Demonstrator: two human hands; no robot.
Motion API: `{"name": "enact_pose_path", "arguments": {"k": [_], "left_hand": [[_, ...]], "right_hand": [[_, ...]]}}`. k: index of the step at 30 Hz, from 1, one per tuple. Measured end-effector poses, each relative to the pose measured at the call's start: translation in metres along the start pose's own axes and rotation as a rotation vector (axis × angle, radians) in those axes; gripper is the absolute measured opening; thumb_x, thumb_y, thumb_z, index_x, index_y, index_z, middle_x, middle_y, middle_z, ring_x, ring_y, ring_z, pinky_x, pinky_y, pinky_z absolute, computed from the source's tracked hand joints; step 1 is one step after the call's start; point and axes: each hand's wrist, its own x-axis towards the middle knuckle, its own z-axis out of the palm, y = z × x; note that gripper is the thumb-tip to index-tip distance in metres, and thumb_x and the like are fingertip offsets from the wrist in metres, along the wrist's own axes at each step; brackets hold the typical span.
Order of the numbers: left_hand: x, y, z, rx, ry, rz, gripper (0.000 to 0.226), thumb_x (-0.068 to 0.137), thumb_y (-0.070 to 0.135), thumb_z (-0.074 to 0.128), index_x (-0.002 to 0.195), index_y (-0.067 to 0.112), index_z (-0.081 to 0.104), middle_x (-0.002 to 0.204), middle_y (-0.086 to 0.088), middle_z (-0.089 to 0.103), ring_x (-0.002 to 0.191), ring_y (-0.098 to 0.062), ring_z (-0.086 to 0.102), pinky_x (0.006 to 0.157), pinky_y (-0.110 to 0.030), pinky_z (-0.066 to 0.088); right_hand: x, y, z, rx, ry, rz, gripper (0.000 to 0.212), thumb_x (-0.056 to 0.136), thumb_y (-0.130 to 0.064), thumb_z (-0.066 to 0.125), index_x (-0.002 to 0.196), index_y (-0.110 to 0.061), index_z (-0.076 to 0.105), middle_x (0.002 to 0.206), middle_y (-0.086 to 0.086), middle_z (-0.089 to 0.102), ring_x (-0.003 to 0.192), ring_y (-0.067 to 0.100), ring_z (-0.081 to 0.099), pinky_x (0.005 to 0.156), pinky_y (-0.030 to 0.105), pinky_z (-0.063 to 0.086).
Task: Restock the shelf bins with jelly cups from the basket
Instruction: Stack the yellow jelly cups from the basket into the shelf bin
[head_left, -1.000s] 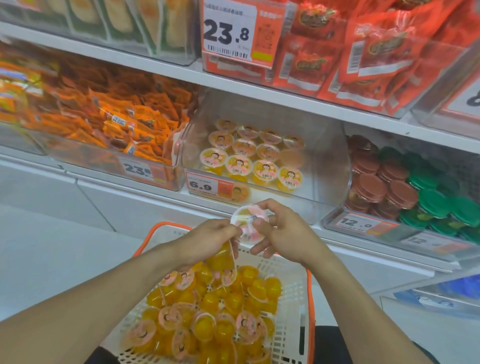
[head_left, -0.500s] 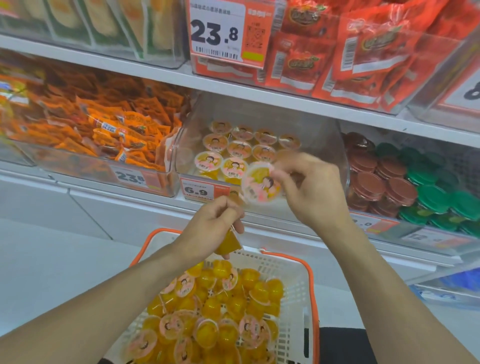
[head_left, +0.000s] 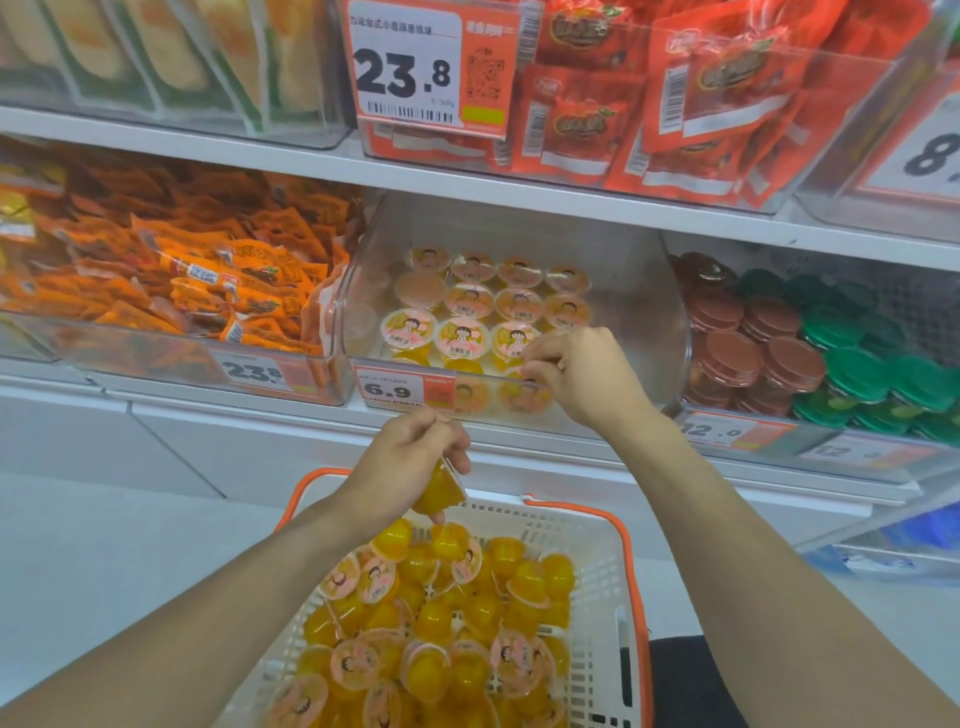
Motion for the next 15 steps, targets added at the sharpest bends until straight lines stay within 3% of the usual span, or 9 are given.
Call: {"name": "enact_pose_path", "arguments": {"k": [3, 6, 9, 11, 13, 15], "left_hand": [[0.0, -0.001, 0.001, -0.007, -0.014, -0.007, 0.024, 0.102, 0.016, 0.048, 0.09, 0.005, 0.066, 0.088, -0.017, 0.069, 0.062, -0.036, 0.06, 0.045, -0.034, 0.052], [-0.002, -0.001, 0.002, -0.003, -0.032, -0.018, 0.024, 0.101, 0.016, 0.049, 0.09, 0.003, 0.066, 0.088, -0.017, 0.07, 0.065, -0.037, 0.061, 0.045, -0.033, 0.052], [-0.002, -0.002, 0.002, 0.0, -0.043, -0.022, 0.025, 0.101, 0.016, 0.049, 0.09, 0.002, 0.066, 0.086, -0.015, 0.07, 0.068, -0.039, 0.061, 0.044, -0.033, 0.052], [-0.002, -0.003, 0.002, 0.001, -0.046, -0.024, 0.026, 0.101, 0.017, 0.05, 0.089, 0.002, 0.066, 0.085, -0.014, 0.07, 0.069, -0.039, 0.062, 0.044, -0.033, 0.052], [-0.003, -0.003, 0.002, 0.004, -0.05, -0.027, 0.026, 0.102, 0.019, 0.05, 0.088, 0.003, 0.067, 0.086, -0.015, 0.07, 0.069, -0.039, 0.062, 0.045, -0.034, 0.052], [-0.003, -0.003, 0.003, 0.006, -0.054, -0.031, 0.027, 0.102, 0.02, 0.051, 0.087, 0.003, 0.066, 0.086, -0.015, 0.07, 0.069, -0.038, 0.062, 0.045, -0.034, 0.052]], "right_hand": [[0.0, 0.001, -0.004, 0.047, -0.084, 0.069, 0.016, 0.093, -0.02, 0.067, 0.091, -0.012, 0.08, 0.097, -0.003, 0.077, 0.087, 0.01, 0.064, 0.08, 0.015, 0.046], [-0.002, 0.004, -0.003, 0.037, -0.112, 0.051, 0.031, 0.1, -0.026, 0.058, 0.087, -0.004, 0.075, 0.085, 0.012, 0.073, 0.082, 0.027, 0.063, 0.073, 0.027, 0.046], [-0.005, 0.006, -0.002, 0.072, -0.122, 0.044, 0.048, 0.103, -0.033, 0.049, 0.076, 0.004, 0.065, 0.071, 0.023, 0.062, 0.071, 0.036, 0.056, 0.059, 0.021, 0.035], [-0.006, 0.008, -0.001, 0.094, -0.133, 0.021, 0.055, 0.103, -0.041, 0.044, 0.078, 0.003, 0.066, 0.071, 0.02, 0.063, 0.073, 0.034, 0.059, 0.065, 0.024, 0.043], [-0.008, 0.007, 0.001, 0.09, -0.162, -0.023, 0.063, 0.099, -0.052, 0.037, 0.078, -0.002, 0.068, 0.078, 0.008, 0.067, 0.078, 0.026, 0.062, 0.074, 0.037, 0.049], [-0.01, 0.003, 0.004, 0.062, -0.187, -0.057, 0.066, 0.096, -0.056, 0.032, 0.077, -0.006, 0.07, 0.089, -0.003, 0.07, 0.086, 0.019, 0.064, 0.077, 0.04, 0.051]]}}
